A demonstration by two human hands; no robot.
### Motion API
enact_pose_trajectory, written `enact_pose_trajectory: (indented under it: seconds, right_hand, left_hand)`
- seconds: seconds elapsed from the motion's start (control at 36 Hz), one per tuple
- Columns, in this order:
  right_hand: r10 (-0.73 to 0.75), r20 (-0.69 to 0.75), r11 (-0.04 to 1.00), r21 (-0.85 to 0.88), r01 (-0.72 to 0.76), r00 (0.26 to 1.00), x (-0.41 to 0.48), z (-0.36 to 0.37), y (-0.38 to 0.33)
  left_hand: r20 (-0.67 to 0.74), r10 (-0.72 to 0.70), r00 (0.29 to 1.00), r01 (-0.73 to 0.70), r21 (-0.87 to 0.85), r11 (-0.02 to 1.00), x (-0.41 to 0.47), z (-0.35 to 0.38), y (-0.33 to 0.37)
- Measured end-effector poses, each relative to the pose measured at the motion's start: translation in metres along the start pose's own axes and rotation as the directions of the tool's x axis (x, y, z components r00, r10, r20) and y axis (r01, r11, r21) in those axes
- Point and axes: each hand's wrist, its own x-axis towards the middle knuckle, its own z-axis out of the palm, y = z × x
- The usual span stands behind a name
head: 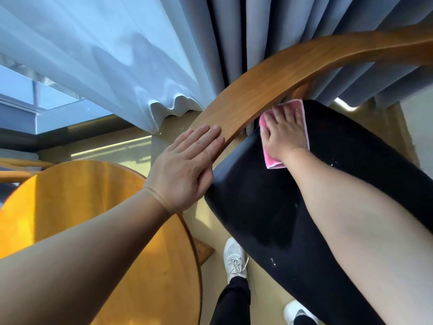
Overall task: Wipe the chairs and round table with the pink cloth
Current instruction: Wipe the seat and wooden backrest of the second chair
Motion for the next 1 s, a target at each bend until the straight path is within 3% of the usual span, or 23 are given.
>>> enact_pose_trajectory:
  seconds: [0.14, 0.36, 0.56, 0.75, 1.0]
  right_hand:
    - [0.024, -0.031, 0.998, 0.055, -0.022, 0.999, -0.010, 0.006, 0.002]
    - [0.218, -0.007, 0.974, 0.059, -0.217, 0.976, -0.103, 0.041, 0.006]
    - [0.227, 0.013, 0.974, 0.022, -0.227, 0.974, -0.146, 0.057, 0.007]
    - [0.219, -0.011, 0.975, 0.048, -0.218, 0.976, -0.154, 0.059, 0.005]
    - [0.208, -0.014, 0.975, 0.079, -0.206, 0.978, -0.151, 0.061, 0.006]
  left_hand:
    - [-0.016, 0.009, 1.000, -0.009, -0.003, 1.000, 0.000, 0.000, 0.000]
    - [-0.010, -0.021, 1.000, 0.021, -0.019, 1.000, 0.001, -0.002, 0.002]
    - [0.039, -0.034, 0.999, 0.032, 0.050, 0.998, 0.003, -0.006, 0.010]
    - [0.056, 0.226, 0.973, -0.232, 0.147, 0.962, 0.075, -0.011, 0.020]
    - [0.057, 0.284, 0.957, -0.289, 0.180, 0.940, 0.151, 0.008, 0.038]
